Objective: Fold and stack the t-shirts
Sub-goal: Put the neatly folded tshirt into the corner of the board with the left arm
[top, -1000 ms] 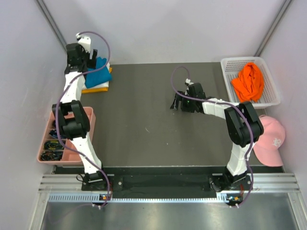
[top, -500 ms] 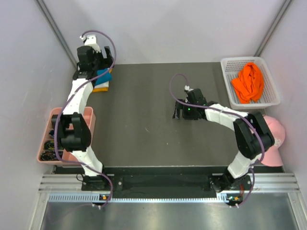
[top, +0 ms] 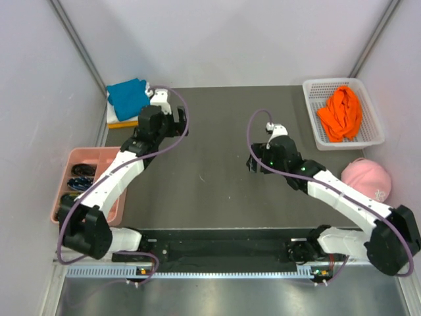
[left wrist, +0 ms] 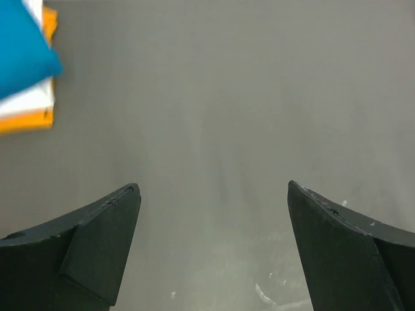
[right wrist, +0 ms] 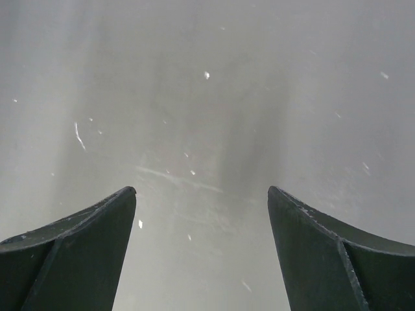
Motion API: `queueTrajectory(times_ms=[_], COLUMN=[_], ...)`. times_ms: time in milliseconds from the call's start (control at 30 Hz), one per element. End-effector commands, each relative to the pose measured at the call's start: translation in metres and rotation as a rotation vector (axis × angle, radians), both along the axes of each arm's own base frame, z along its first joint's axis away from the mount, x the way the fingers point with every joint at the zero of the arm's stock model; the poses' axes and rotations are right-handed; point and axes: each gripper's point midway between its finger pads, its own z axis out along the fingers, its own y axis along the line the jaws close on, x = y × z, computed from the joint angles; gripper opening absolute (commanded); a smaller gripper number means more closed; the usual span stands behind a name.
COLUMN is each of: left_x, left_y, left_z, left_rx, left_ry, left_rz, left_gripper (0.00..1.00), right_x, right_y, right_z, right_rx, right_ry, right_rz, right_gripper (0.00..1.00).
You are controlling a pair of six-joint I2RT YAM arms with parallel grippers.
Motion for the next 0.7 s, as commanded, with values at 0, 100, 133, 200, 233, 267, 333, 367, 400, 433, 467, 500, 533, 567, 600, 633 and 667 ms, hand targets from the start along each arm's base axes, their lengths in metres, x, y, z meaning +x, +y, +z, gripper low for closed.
queueTrajectory(times_ms=[0,100,133,200,233,267,333,367,400,433,467,500,533,567,600,633,667], left_x=[-0.024,-0.042,-0.048,-0.058,-0.062,-0.065,-0.073,-0.075,-0.079,-0.082,-0.083,-0.087,-0.090,-0.091,-0.093,-0.094,-0.096], left_y=[0.021,0.030,0.035,0.041,0.049,0.052,0.059,0.065,0.068,0.071,0.076,0.078,0.080,0.080,0.084,0.084,0.085], left_z=[-0.015,-0.027,-0.023,-0.040,-0.038,-0.041,-0.051,-0.053,-0.062,-0.060,-0.062,-0.069,-0.067,-0.068,-0.073,-0.070,-0.071], left_rx=[-0.022,-0.039,-0.048,-0.054,-0.058,-0.059,-0.059,-0.053,-0.042,-0.046,-0.043,-0.042,-0.047,-0.048,-0.044,-0.047,-0.053], left_ry=[-0.025,-0.043,-0.060,-0.045,-0.062,-0.065,-0.059,-0.065,-0.052,-0.066,-0.071,-0.067,-0.082,-0.088,-0.084,-0.092,-0.086], left_rz=[0.101,0.120,0.145,0.167,0.204,0.219,0.251,0.281,0.288,0.296,0.322,0.329,0.333,0.336,0.350,0.349,0.359], left_gripper=[0.99,0.99,0.99,0.99,0.99,0.99,0.99,0.99,0.99,0.99,0.99,0.99,0.99,0.99,0.99,0.99,0.99], right_x=[-0.017,-0.031,-0.036,-0.042,-0.045,-0.048,-0.050,-0.052,-0.054,-0.055,-0.056,-0.057,-0.058,-0.059,-0.060,-0.061,-0.061], right_y=[-0.031,-0.048,-0.054,-0.067,-0.073,-0.078,-0.087,-0.089,-0.092,-0.093,-0.095,-0.097,-0.097,-0.098,-0.099,-0.100,-0.100], right_z=[0.014,0.015,0.010,0.012,0.007,0.008,0.006,0.008,0.007,0.008,0.008,0.009,0.008,0.008,0.007,0.006,0.005], right_rx=[-0.001,-0.001,-0.013,-0.020,-0.029,-0.029,-0.040,-0.034,-0.042,-0.043,-0.043,-0.044,-0.045,-0.044,-0.048,-0.053,-0.055], right_ry=[-0.074,-0.085,-0.079,-0.096,-0.095,-0.104,-0.114,-0.122,-0.118,-0.117,-0.116,-0.116,-0.115,-0.115,-0.114,-0.108,-0.106], right_rz=[-0.108,-0.151,-0.162,-0.205,-0.218,-0.231,-0.266,-0.269,-0.282,-0.286,-0.290,-0.295,-0.293,-0.297,-0.298,-0.298,-0.295], right_gripper=[0.83,0.83,0.83,0.83,0.83,0.84,0.84,0.84,0.84,0.84,0.84,0.84,0.84,0.84,0.84,0.84,0.84])
